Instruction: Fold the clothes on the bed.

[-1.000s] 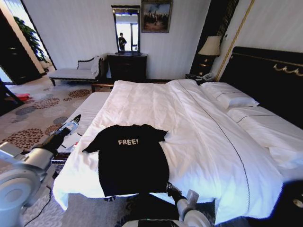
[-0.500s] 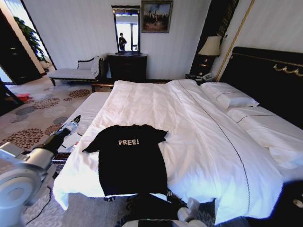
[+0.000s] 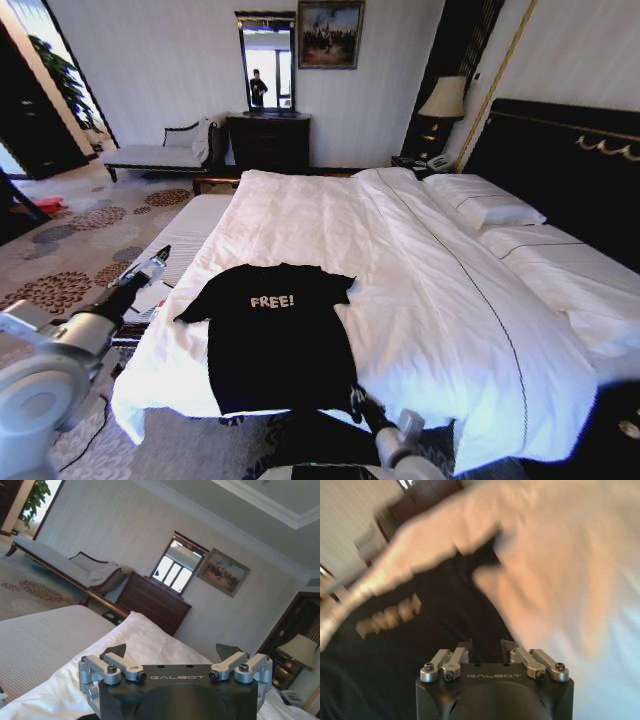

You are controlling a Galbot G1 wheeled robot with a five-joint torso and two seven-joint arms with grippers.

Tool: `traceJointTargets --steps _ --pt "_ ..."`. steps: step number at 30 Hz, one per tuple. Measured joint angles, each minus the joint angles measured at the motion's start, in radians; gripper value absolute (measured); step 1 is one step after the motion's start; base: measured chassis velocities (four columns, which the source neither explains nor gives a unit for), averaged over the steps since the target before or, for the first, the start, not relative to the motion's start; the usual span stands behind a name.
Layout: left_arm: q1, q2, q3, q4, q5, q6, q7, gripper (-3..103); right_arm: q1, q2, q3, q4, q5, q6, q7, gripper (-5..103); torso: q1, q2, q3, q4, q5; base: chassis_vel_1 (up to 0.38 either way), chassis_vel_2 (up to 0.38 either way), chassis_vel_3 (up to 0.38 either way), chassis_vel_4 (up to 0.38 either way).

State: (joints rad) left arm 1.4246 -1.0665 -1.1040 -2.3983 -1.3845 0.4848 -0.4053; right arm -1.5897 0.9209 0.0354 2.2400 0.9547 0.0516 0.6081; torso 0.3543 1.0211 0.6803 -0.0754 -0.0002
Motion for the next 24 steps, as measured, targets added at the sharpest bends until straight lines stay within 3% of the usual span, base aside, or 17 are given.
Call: traceJointTargets --steps 1,3,5,7,10,12,14,16,19,24 --pt "0.002 -0.002 -0.005 0.001 -0.001 0.000 0.000 100 0.022 -0.005 0.013 0.024 0.017 -0.001 0.003 37 0.000 0.000 0.000 -0.0002 -0.0001 0.000 0.000 0.000 0.000" --pt "0.002 -0.002 -0.005 0.001 -0.001 0.000 0.000 100 0.027 -0.006 0.016 0.028 0.021 -0.002 0.004 37 0.000 0.000 0.000 -0.0002 0.0000 0.000 0.000 0.000 0.000" --pt "0.003 -0.013 -0.019 -0.006 -0.009 0.000 -0.006 100 0.145 -0.021 0.051 0.038 0.102 -0.009 0.007 53 0.000 0.000 0.000 -0.0001 -0.0001 0.000 0.000 0.000 0.000" --pt "0.002 -0.019 -0.026 -0.014 -0.016 0.000 -0.007 100 0.196 -0.025 0.057 0.018 0.137 -0.011 0.005 53 0.000 0.000 0.000 0.0001 0.0002 0.000 0.000 0.000 0.000" --pt "0.000 -0.046 -0.069 -0.039 -0.038 0.004 -0.007 100 0.378 -0.024 0.057 -0.092 0.277 -0.023 -0.045 70 0.000 0.000 0.000 0.0003 0.0003 0.000 0.000 0.000 0.000" --pt "-0.001 -0.050 -0.074 -0.045 -0.046 0.004 -0.007 100 0.410 -0.021 0.057 -0.120 0.300 -0.023 -0.064 70 0.000 0.000 0.000 0.0006 0.0004 0.000 0.000 0.000 0.000" --pt "-0.006 -0.054 -0.074 -0.060 -0.060 0.006 -0.007 100 0.501 -0.005 0.050 -0.233 0.341 -0.021 -0.124 86 0.000 0.000 0.000 -0.0004 0.0001 0.000 0.000 0.000 0.000" --pt "-0.006 -0.054 -0.079 -0.066 -0.064 0.006 -0.007 100 0.528 0.001 0.042 -0.271 0.350 -0.021 -0.138 86 0.000 0.000 0.000 -0.0005 -0.0001 0.000 0.000 0.000 0.000" --pt "-0.010 -0.048 -0.111 -0.082 -0.072 0.006 -0.013 100 0.608 0.030 0.006 -0.389 0.375 -0.023 -0.165 99 0.000 0.000 0.000 0.0001 0.0004 0.000 0.000 0.000 0.000" --pt "-0.011 -0.039 -0.131 -0.082 -0.071 0.006 -0.015 100 0.675 0.070 -0.012 -0.499 0.406 -0.044 -0.138 100 0.000 0.000 0.000 -0.0001 0.0000 0.000 0.000 0.000 0.000"
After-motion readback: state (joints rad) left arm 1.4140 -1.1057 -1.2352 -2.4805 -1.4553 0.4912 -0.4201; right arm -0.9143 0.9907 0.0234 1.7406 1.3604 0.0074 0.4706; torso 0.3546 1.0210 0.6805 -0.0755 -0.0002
